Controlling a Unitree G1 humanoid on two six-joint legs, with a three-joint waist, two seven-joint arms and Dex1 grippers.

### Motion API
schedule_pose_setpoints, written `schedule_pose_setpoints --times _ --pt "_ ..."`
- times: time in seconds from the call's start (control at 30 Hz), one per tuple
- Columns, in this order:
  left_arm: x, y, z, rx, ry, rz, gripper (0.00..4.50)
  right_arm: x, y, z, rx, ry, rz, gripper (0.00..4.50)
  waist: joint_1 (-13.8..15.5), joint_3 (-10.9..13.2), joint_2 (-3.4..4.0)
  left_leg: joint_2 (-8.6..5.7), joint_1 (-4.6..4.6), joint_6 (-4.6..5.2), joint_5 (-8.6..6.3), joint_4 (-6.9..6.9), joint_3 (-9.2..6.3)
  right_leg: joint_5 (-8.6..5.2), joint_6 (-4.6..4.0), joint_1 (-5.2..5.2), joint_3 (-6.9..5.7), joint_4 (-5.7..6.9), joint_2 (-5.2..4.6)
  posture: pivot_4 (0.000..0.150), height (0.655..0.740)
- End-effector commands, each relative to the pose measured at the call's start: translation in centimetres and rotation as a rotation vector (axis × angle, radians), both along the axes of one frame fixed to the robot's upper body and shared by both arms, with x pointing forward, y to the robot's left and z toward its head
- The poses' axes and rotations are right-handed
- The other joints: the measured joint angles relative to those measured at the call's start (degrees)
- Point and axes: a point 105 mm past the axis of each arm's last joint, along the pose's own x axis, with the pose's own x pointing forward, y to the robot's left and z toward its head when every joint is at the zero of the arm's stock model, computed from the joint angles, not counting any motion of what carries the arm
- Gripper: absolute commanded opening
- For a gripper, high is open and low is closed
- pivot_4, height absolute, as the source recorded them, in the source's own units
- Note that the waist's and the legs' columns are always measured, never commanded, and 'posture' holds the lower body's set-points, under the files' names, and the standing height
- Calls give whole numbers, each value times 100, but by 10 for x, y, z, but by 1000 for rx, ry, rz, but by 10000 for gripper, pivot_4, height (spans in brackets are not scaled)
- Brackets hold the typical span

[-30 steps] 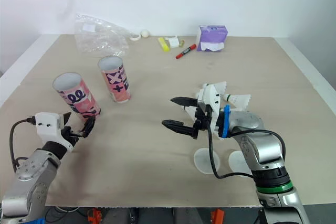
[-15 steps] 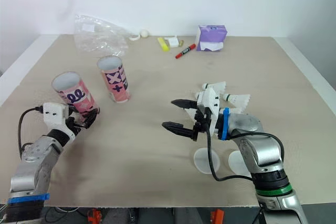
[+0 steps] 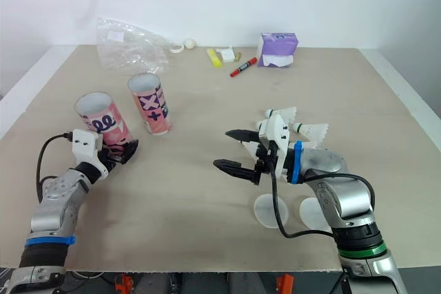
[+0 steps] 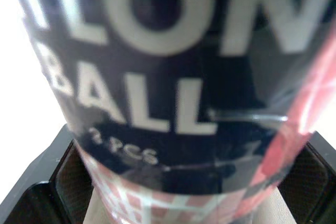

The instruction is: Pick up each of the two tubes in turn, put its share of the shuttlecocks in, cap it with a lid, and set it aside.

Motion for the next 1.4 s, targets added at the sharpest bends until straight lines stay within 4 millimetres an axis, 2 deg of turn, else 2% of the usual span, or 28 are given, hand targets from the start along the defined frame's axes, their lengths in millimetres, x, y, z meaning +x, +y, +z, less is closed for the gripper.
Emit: schedule_pose_setpoints --times 0.03,0.37,0.4,0.47,0.8,0.97,1.1,1.23,1.4 --pt "1 4 8 43 -38 -5 45000 -5 0 13 11 -48 8 44218 0 0 0 0 0 0 0 0 0 0 0 0 0 0 0 1500 7400" --pt "4 8 9 76 -46 -16 45000 -4 2 14 11 -47 13 44218 0 0 0 0 0 0 0 0 0 1 1 0 0 0 -1 1500 7400" --pt "5 7 9 75 -47 -18 39814 -4 2 14 11 -48 12 45000 0 0 0 0 0 0 0 0 0 1 1 0 0 0 -1 1500 7400" --pt "5 8 10 75 -51 -6 32844 -4 2 14 12 -49 9 45000 0 0 0 0 0 0 0 0 0 1 1 0 0 0 -1 1500 7400" --pt "6 12 13 88 -54 6 32844 -5 3 14 17 -46 11 45000 0 0 0 0 0 0 0 0 0 1 2 0 0 0 -1 1500 7400" --pt "0 9 26 163 -98 -62 32844 -11 4 18 31 -55 33 45000 -1 0 0 2 -1 0 0 0 0 1 1 -2 0 0 0 1500 7400" --pt "-14 -3 36 226 -111 -192 32844 -19 4 22 50 -55 58 45000 -1 1 -1 2 -6 -1 -1 -3 1 -2 1 -5 0 -2 -3 1500 7400" --pt "-41 -36 43 339 -90 -470 32844 -33 4 23 57 -42 96 45000 0 1 -1 2 -10 -2 -1 -5 1 -6 0 -8 -1 -2 -5 1500 7400" --pt "-68 -74 36 445 -8 -782 32844 -42 1 22 42 -43 111 45000 0 4 -2 2 -7 -2 -1 -6 5 -24 -27 -8 0 -2 -6 1500 7400"
